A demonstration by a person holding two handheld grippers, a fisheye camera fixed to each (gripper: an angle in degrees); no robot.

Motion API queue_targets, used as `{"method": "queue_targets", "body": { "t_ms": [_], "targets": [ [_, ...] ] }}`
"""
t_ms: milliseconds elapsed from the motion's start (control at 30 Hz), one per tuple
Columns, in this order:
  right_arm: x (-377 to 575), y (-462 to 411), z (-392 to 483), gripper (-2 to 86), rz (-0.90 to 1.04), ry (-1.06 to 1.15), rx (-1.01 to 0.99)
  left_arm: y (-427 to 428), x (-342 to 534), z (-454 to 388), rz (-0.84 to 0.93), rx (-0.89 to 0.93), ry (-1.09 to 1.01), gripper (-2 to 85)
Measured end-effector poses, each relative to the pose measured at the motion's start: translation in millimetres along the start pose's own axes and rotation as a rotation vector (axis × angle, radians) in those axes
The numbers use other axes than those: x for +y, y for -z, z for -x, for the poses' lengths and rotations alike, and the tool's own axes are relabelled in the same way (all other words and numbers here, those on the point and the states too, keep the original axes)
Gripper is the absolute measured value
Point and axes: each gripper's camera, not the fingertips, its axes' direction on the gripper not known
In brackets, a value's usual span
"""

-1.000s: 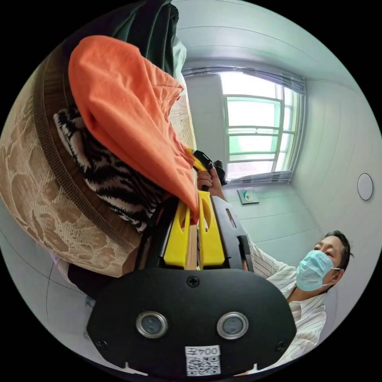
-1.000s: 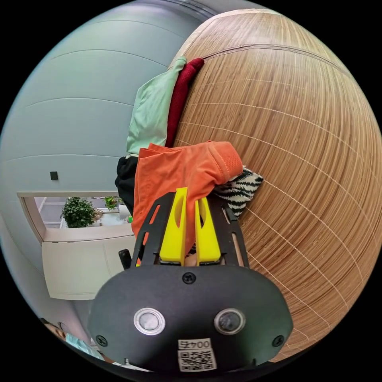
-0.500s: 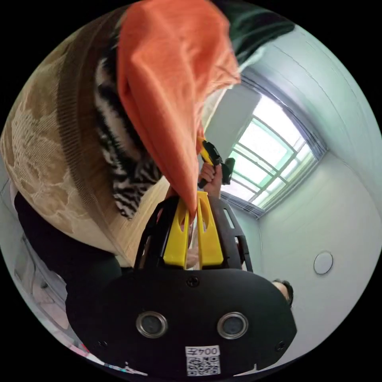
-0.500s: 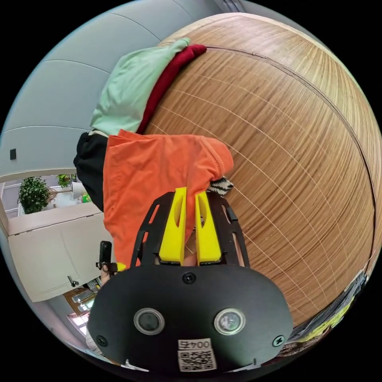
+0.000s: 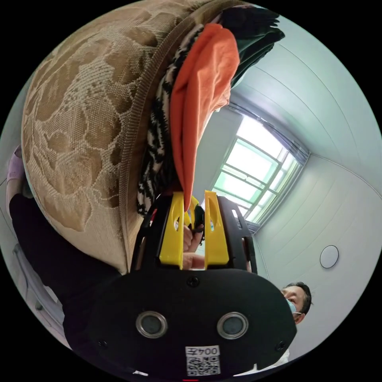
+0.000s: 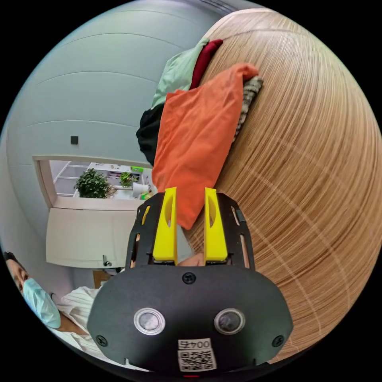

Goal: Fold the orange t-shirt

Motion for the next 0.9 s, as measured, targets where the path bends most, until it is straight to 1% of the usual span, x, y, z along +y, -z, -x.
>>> {"method": "queue_targets", "body": {
  "t_ms": [33,100,167,233,333,400,467,533,667,733,767,900],
  "targets": [
    [7.5,-9.8,-4.1,11.2,0.025,-0.014,-0.026,3.4,1.6,-1.3,-0.014,-0.004,-0.016,8.3],
    [14.0,-19.0,-11.7,11.3,0.028,-0.045,-0.036,23.2,4.9,-7.2,-0.100,-0.033,-0.061,9.0],
    [16.5,-26.0,-18.3,11.3,0.044,-0.071,-0.052,35.3,3.5,-16.2,-0.134,-0.037,-0.114,9.4],
    [18.5,-31.1,-24.9,11.3,0.052,-0.094,-0.049,46.2,0.1,-26.3,-0.165,-0.088,-0.164,9.6],
    [19.4,-36.3,-33.9,11.2,0.071,-0.116,-0.064,68.8,-7.6,-32.5,-0.267,-0.141,-0.185,9.5],
    [19.1,-39.2,-39.0,11.1,0.084,-0.123,-0.070,80.3,-15.3,-36.0,-0.333,-0.215,-0.200,9.4],
    [19.2,-40.0,-43.3,10.9,0.086,-0.130,-0.076,82.0,-20.9,-39.0,-0.360,-0.277,-0.210,9.4],
    [20.2,-39.6,-48.0,10.7,0.082,-0.135,-0.086,77.2,-25.7,-45.1,-0.358,-0.325,-0.256,9.5],
    [22.9,-35.3,-53.2,10.3,0.061,-0.150,-0.081,66.0,-25.1,-63.8,-0.398,-0.522,-0.370,9.6],
    [26.8,-26.3,-57.0,10.0,0.008,-0.155,-0.056,61.4,-26.1,-66.0,-0.388,-0.518,-0.423,9.5],
    [27.4,-25.3,-58.9,10.0,0.002,-0.157,-0.061,56.7,-29.6,-65.4,-0.355,-0.496,-0.443,9.3],
    [28.9,-27.0,-71.9,10.1,-0.002,-0.174,-0.125,47.5,-36.5,-62.4,-0.310,-0.464,-0.464,7.5]
  ]
}}
